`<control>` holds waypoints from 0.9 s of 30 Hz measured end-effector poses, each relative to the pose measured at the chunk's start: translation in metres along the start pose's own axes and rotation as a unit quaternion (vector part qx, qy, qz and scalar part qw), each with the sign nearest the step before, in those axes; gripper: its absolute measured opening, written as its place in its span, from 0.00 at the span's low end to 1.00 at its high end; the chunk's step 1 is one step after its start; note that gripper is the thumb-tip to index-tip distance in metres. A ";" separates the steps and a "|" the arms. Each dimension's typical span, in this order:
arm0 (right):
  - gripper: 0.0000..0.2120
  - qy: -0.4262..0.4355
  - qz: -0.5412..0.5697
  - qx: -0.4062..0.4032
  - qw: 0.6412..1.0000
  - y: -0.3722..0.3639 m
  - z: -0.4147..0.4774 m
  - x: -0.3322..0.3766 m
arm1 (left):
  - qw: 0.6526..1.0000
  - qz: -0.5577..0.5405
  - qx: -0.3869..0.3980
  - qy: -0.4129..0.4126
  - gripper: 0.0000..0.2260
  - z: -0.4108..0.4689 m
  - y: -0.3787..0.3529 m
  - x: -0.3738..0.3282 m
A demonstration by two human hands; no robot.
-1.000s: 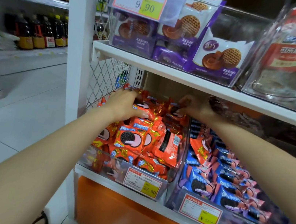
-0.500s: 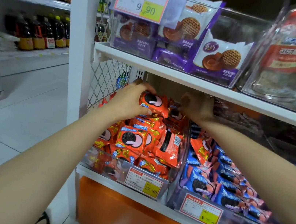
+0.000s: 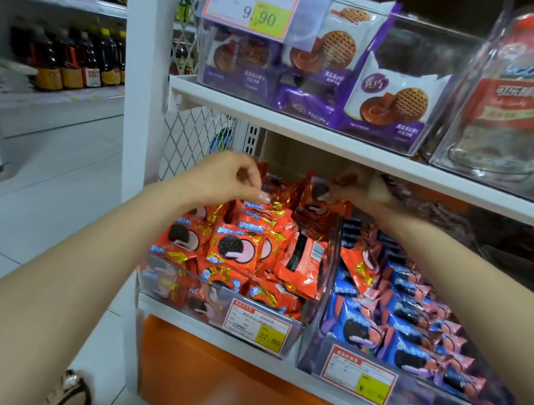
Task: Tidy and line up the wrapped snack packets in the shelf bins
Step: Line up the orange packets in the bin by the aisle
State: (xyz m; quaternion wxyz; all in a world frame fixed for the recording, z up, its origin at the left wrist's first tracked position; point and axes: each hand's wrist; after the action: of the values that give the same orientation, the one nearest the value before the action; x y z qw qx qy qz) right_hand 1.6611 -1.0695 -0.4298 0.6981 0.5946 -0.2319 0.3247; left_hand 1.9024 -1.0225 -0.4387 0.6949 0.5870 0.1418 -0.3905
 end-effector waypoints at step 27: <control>0.12 0.067 -0.216 -0.102 0.969 -0.021 -0.006 0.006 | 0.988 -0.145 -0.011 0.050 0.12 -0.003 -0.006 -0.002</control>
State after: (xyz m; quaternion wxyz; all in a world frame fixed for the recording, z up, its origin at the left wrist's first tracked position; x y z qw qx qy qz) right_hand 1.6801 -1.0642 -0.4410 0.8225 0.5332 -0.0824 0.1798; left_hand 1.8970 -1.0190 -0.4425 0.6293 0.5716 0.2638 -0.4557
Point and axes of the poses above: each hand's wrist, its own z-axis towards the middle knuckle, its own y-axis out of the back of the hand, x = y × z, and after that the axes turned 1 degree about z, right-handed
